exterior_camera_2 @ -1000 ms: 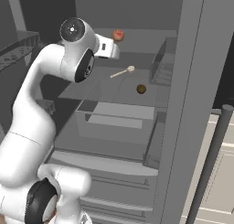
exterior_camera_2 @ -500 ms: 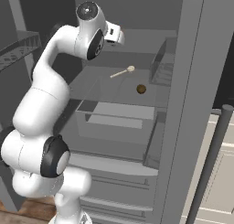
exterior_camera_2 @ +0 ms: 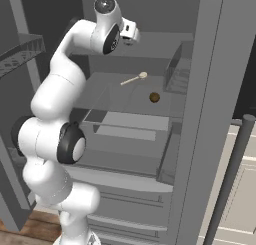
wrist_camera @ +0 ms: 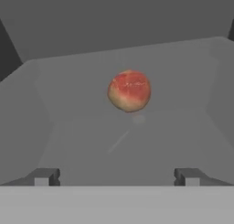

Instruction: Pick the kiwi and peach from the fridge and place them on the plate next to the blender to make a fruit smoothie.

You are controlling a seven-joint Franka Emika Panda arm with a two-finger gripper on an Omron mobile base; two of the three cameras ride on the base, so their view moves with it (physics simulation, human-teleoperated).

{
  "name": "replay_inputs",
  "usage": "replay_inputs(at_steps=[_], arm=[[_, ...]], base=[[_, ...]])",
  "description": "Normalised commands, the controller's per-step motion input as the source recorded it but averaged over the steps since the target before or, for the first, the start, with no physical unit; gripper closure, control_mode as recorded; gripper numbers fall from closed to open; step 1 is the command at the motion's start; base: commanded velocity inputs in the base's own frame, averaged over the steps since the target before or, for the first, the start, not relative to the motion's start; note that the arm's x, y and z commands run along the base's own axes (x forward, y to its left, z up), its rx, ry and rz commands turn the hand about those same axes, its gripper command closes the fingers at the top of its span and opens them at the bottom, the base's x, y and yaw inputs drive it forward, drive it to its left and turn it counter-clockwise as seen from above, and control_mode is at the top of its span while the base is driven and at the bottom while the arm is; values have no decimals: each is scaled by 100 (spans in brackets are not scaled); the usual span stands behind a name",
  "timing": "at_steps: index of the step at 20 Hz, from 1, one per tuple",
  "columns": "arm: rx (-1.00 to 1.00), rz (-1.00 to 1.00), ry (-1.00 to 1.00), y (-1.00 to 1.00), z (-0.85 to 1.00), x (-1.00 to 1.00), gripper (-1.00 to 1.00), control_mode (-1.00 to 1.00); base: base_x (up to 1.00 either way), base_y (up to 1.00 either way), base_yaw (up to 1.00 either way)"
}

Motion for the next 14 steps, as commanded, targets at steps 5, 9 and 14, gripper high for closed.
replay_inputs(at_steps=[5, 9, 14], arm=[[0, 0, 2, 0, -16, 47, -100, -100], [0, 0, 1, 0, -17, 47, -100, -100], [0, -1, 0, 0, -4, 37, -100, -100]], base=[[0, 0, 0], [0, 0, 0], [0, 0, 0]])
